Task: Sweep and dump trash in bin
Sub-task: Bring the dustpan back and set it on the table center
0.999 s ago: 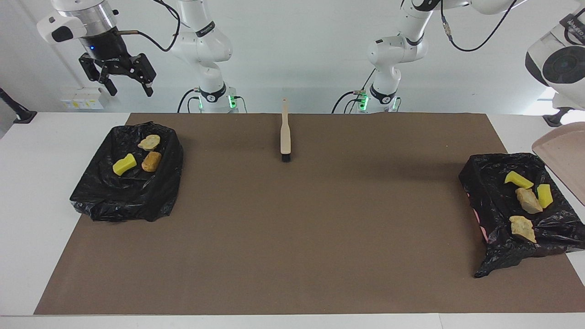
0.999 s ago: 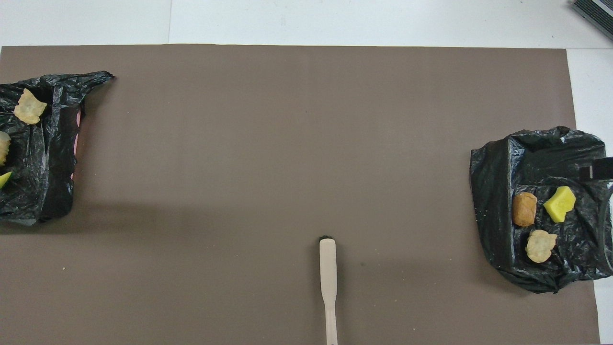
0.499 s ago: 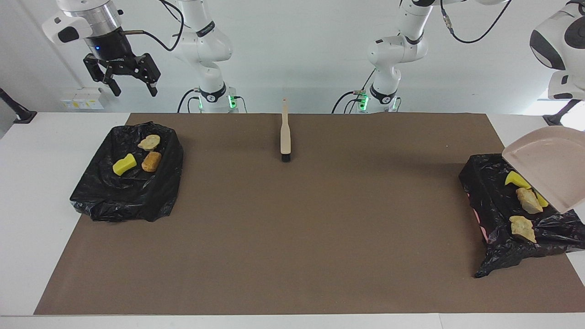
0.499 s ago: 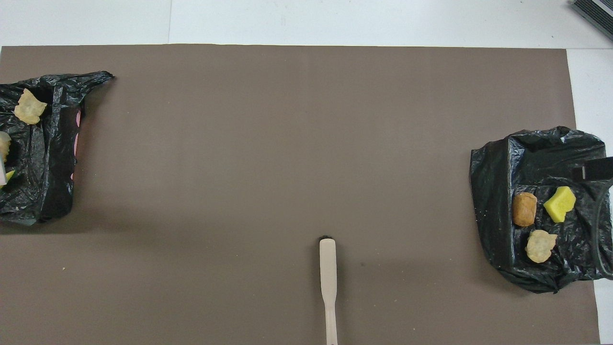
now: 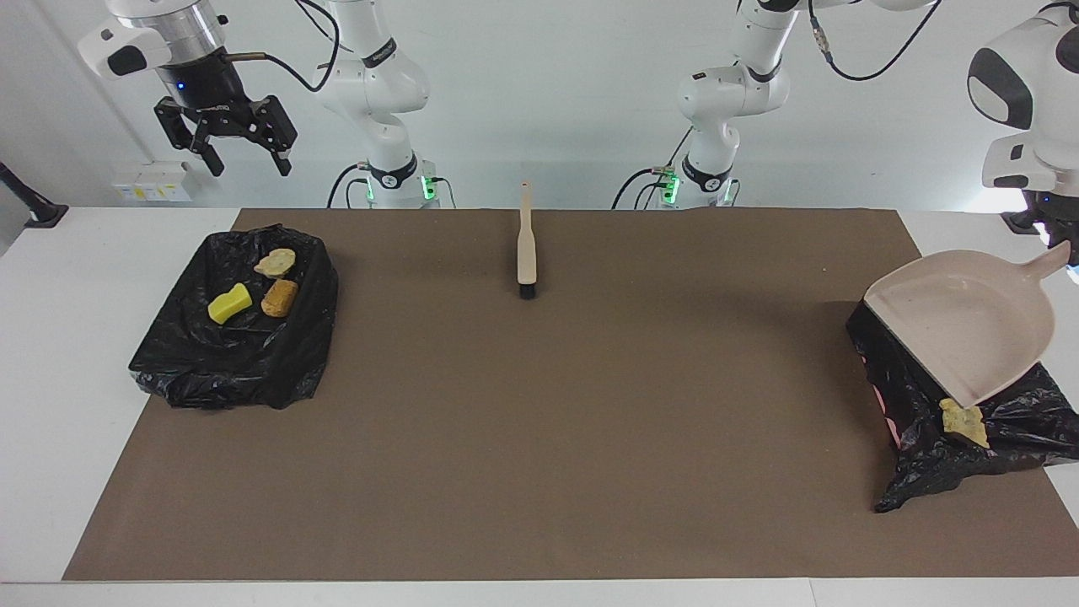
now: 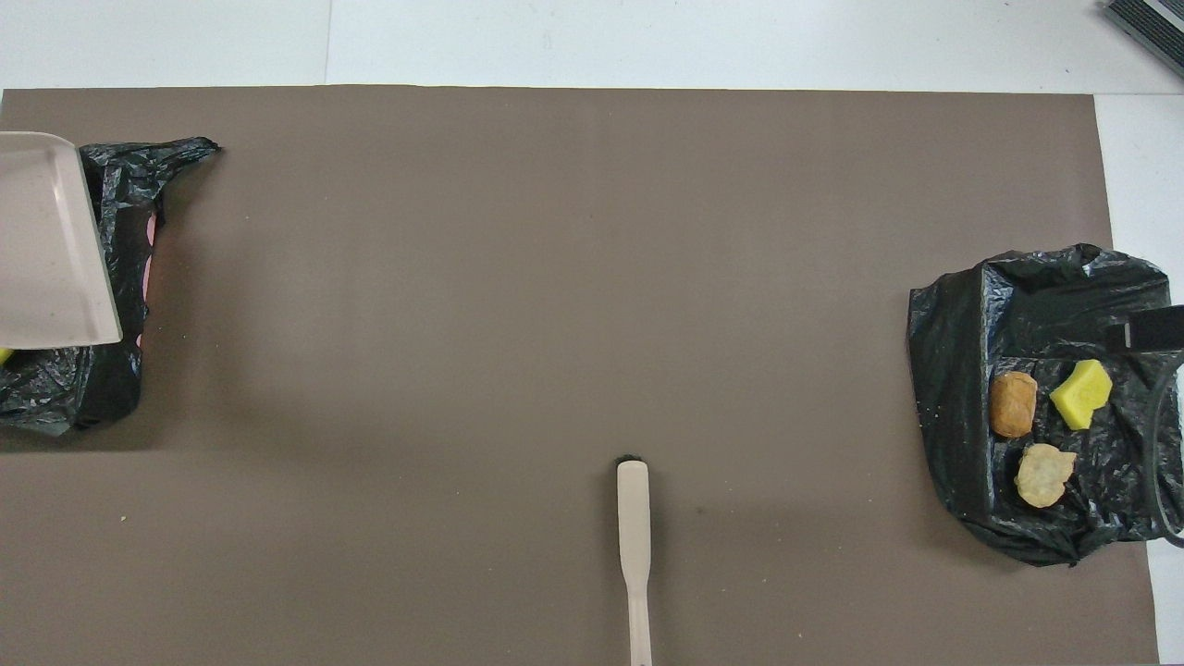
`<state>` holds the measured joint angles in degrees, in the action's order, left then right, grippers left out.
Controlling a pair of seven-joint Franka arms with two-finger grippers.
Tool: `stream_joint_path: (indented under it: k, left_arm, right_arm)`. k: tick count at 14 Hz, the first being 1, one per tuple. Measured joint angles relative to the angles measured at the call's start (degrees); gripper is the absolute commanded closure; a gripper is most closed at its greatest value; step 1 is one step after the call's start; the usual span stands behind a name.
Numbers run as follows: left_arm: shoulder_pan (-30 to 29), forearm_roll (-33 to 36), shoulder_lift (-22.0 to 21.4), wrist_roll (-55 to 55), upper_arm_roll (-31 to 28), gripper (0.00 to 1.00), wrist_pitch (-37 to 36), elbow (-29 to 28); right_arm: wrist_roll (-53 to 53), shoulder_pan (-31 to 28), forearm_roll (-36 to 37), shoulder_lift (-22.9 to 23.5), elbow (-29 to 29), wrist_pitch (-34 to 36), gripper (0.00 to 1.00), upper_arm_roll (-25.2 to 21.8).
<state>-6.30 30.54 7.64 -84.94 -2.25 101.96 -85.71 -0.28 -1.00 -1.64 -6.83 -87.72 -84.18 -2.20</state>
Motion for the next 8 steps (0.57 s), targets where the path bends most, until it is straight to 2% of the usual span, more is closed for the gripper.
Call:
stream_joint_path:
  k: [4,8]
  left_arm:
    - [1.88,-7.56,0.00,6.16,0.56,1.00,-1.65,-0.26]
    - [3.58,-14.88,0.03,18.88,0.76,1.00,-1.66,-2.63]
  right_arm:
    - [0.00,0.12,0.00,-0.31,0.00,0.00,0.00,0.13]
    - [0.00,0.12,0.00,-0.31,0.00,0.00,0.00,0.13]
